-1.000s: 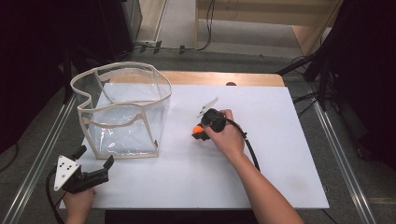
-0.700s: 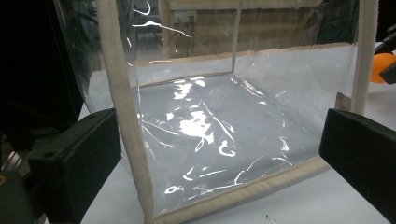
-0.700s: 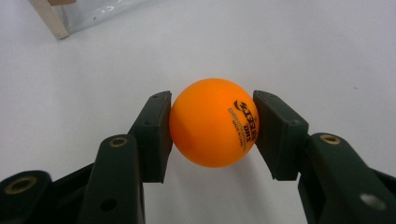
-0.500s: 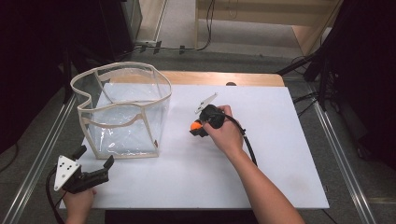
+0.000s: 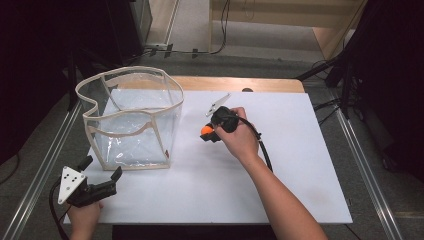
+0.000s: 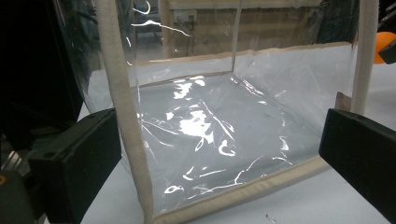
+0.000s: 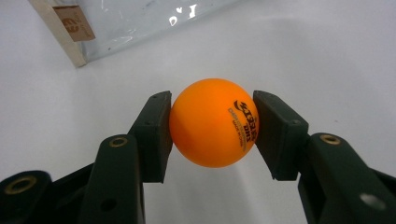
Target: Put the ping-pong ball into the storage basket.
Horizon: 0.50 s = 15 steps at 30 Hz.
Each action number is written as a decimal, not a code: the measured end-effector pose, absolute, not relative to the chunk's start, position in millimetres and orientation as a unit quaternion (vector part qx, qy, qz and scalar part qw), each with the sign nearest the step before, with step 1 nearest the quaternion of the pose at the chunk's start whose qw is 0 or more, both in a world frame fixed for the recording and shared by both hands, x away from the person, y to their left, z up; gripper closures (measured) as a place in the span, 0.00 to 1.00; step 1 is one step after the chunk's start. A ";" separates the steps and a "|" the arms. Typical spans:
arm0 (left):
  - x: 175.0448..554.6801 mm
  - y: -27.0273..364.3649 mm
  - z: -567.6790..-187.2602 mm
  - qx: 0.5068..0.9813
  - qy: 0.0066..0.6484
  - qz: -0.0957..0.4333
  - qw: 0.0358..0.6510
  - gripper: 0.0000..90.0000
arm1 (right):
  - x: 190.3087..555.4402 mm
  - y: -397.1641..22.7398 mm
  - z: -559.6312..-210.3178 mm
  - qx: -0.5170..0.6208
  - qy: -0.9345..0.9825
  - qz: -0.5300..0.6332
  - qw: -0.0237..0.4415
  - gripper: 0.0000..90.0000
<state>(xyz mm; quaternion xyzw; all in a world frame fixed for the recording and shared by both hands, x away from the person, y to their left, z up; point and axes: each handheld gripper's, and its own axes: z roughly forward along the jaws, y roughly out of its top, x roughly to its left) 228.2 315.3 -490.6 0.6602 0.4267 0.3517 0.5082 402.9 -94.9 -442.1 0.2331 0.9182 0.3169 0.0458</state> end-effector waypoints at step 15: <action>228.3 315.2 -490.7 0.659 0.427 0.352 0.509 0.00 | 407.2 -85.6 -428.0 0.217 0.920 0.323 0.042 0.53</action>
